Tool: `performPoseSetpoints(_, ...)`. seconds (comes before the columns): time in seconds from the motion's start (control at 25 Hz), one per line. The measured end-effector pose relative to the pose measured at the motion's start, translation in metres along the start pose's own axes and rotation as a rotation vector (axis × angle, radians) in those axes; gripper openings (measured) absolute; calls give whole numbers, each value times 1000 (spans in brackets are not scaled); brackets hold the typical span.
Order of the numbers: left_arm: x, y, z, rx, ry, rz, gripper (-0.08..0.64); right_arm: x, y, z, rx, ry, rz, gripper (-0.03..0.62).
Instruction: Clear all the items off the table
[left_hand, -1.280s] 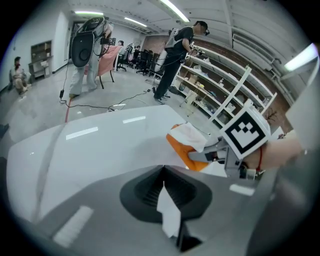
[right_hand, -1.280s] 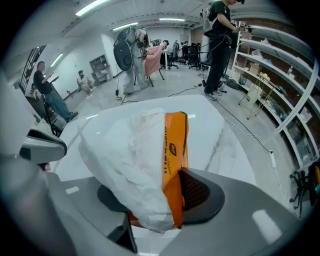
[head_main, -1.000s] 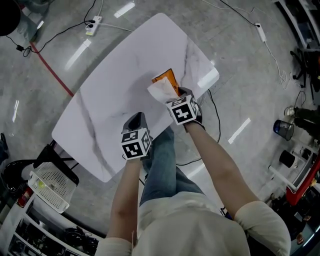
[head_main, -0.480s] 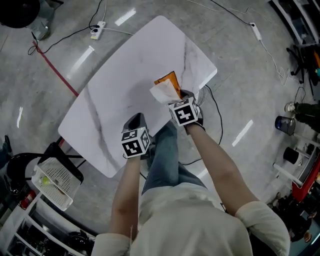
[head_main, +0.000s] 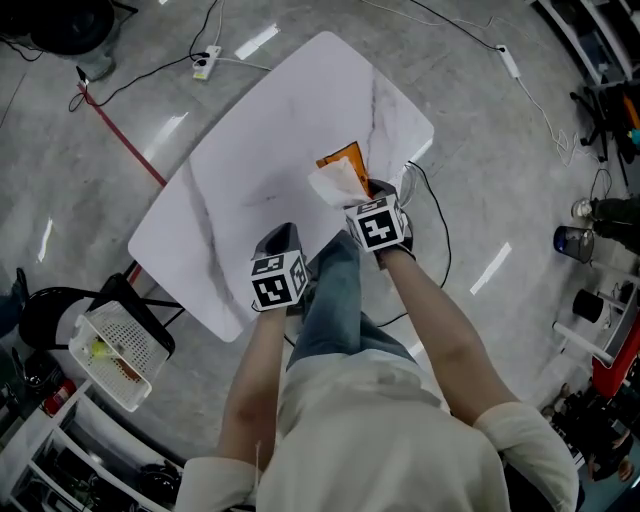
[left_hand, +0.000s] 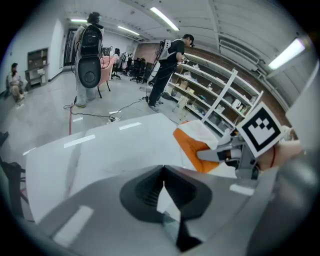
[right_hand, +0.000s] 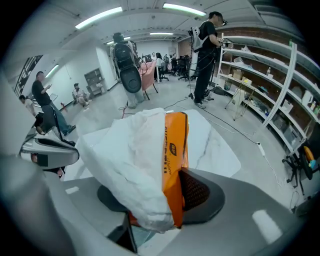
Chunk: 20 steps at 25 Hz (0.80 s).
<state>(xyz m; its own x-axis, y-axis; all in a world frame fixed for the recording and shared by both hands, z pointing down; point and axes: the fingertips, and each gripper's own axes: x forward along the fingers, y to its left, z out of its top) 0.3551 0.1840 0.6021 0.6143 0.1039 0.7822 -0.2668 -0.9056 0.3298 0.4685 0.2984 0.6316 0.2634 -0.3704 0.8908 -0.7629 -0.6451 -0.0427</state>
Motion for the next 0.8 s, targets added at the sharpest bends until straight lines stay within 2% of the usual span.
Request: performPoseSetpoints(0.8, -103, 3, -62, 46, -34, -7, 9, -93, 72, -34, 53, -96, 1, 250)
